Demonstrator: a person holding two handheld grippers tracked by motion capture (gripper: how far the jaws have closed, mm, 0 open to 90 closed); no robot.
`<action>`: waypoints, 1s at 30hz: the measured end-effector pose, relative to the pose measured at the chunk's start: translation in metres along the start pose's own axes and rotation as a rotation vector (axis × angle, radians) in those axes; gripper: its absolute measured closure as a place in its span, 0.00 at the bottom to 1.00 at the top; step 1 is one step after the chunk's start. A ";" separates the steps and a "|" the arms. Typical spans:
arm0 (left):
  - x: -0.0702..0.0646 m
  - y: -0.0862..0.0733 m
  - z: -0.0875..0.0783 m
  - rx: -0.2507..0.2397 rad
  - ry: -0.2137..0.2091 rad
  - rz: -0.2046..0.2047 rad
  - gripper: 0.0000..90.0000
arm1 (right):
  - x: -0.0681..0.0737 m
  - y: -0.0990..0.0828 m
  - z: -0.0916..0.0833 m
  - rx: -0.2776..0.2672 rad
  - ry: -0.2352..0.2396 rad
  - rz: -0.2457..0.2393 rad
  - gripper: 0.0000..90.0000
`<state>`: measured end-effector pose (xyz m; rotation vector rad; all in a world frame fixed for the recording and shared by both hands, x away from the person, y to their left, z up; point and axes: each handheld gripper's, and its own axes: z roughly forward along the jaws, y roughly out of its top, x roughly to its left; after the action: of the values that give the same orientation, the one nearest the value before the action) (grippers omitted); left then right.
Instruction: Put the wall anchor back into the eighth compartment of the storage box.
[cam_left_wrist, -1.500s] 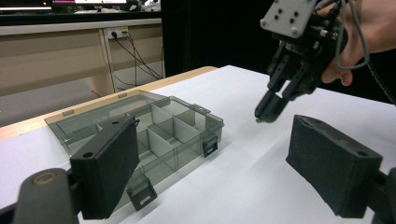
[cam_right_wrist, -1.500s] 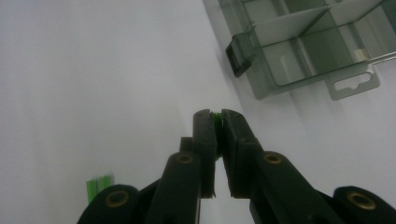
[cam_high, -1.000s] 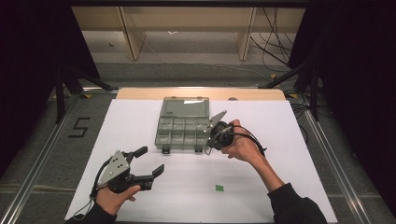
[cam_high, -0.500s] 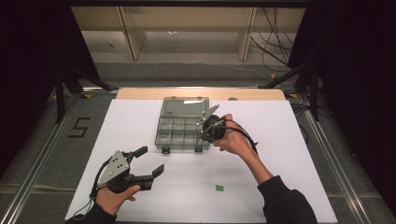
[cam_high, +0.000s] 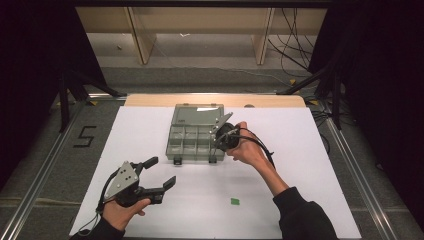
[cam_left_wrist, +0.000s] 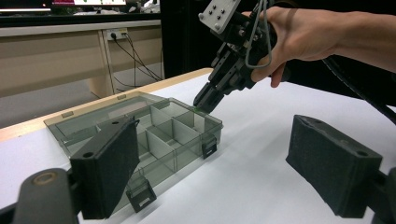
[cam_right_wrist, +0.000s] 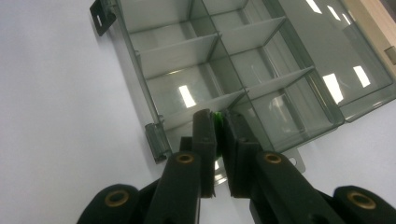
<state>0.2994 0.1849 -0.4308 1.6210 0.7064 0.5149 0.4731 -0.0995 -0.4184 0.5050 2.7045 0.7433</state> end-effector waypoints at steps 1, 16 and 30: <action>0.000 0.000 0.000 0.000 -0.001 0.004 0.18 | 0.000 0.000 0.003 0.005 0.007 -0.004 0.94; 0.000 0.000 -0.001 -0.001 -0.003 0.006 0.18 | 0.000 0.000 0.009 0.004 -0.027 0.043 0.62; 0.000 0.001 -0.002 -0.002 -0.003 0.009 0.18 | 0.013 0.004 -0.020 -0.045 -0.038 0.055 0.35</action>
<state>0.2983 0.1859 -0.4296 1.6233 0.6959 0.5196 0.4553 -0.0998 -0.4022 0.5792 2.6417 0.7993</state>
